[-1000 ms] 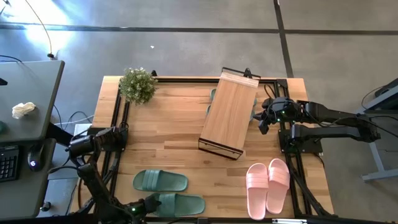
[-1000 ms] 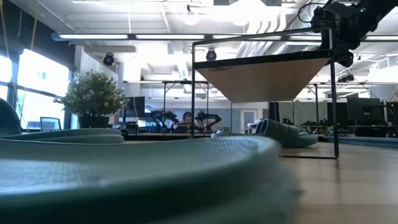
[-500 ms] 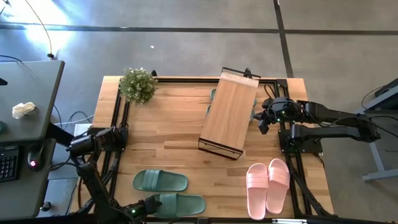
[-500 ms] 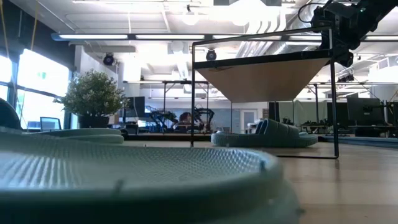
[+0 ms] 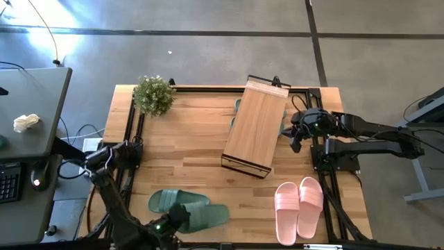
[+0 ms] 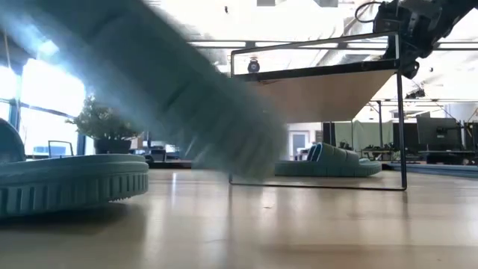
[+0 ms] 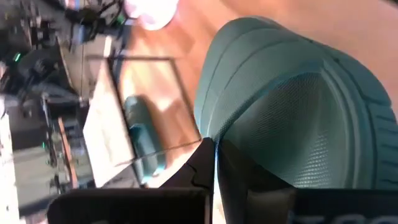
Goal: Pick and place slides into the shelf
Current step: Put the green slide under the shelf
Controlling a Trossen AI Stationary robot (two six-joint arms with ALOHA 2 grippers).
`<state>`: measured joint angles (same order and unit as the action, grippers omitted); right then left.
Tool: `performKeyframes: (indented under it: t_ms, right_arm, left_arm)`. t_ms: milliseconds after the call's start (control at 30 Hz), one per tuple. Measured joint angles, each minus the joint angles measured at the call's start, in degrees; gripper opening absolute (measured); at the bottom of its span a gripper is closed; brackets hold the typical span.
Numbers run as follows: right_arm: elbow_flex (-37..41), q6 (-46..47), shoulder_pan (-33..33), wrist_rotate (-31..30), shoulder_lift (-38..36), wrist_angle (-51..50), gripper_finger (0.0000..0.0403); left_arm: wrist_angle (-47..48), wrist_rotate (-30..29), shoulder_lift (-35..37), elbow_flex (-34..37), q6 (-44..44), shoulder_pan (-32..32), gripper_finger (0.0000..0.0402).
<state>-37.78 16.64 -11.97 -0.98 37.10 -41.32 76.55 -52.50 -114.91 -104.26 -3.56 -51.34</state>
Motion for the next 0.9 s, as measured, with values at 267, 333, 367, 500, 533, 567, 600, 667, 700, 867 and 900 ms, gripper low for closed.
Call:
performKeyframes:
  t_ms: [267, 333, 367, 500, 533, 567, 600, 667, 700, 867, 900]
  right_arm:
    - [-0.02, -7.56, 0.01, 6.02, -0.71, 5.65, 0.0000]
    - [-0.04, -8.61, 0.00, 6.58, -1.52, 6.41, 0.0000]
    - [-0.04, -9.24, 0.00, 6.82, -1.92, 6.59, 0.0000]
    - [-0.04, -9.55, 0.02, 6.93, -4.44, 6.92, 0.0000]
    - [-0.04, -9.61, 0.06, 6.94, -5.32, 7.17, 0.0000]
    - [-0.04, -9.62, 0.17, 7.07, -6.11, 7.55, 0.0000]
    - [-0.04, -9.63, 0.42, 7.24, -7.10, 8.04, 0.0000]
    - [-0.07, -10.60, 1.14, 7.57, -8.86, 9.41, 0.0000]
    - [-0.07, -11.39, 1.65, 7.77, -9.77, 10.36, 0.0000]
    - [-0.13, -15.99, 4.36, 8.73, -12.50, 16.52, 0.0000]
    - [-0.13, -16.86, 4.85, 9.04, -12.52, 17.73, 0.0000]
  left_arm:
    - [10.90, -4.52, 0.02, -18.98, -2.17, 4.44, 0.0000]
    - [11.40, -6.18, 0.04, -24.53, -0.09, 5.08, 0.0000]
    - [11.46, -6.79, 0.04, -27.34, 1.38, 5.40, 0.0000]
    - [5.04, -9.80, 3.57, -28.21, 10.13, 6.05, 0.0000]
    - [4.43, -10.04, 4.82, -27.50, 11.46, 6.10, 0.0000]
    - [4.18, -10.13, 5.94, -27.33, 12.04, 6.56, 0.0000]
    - [4.27, -10.09, 6.78, -27.45, 12.34, 6.85, 0.0000]
    - [4.63, -10.25, 8.26, -27.51, 13.22, 7.90, 0.0000]
    - [4.56, -10.43, 8.79, -27.49, 14.50, 8.40, 0.0000]
    - [3.93, -7.51, 10.83, -27.48, 21.66, 12.18, 0.0000]
    - [3.66, -6.44, 11.22, -27.47, 22.48, 13.11, 0.0000]
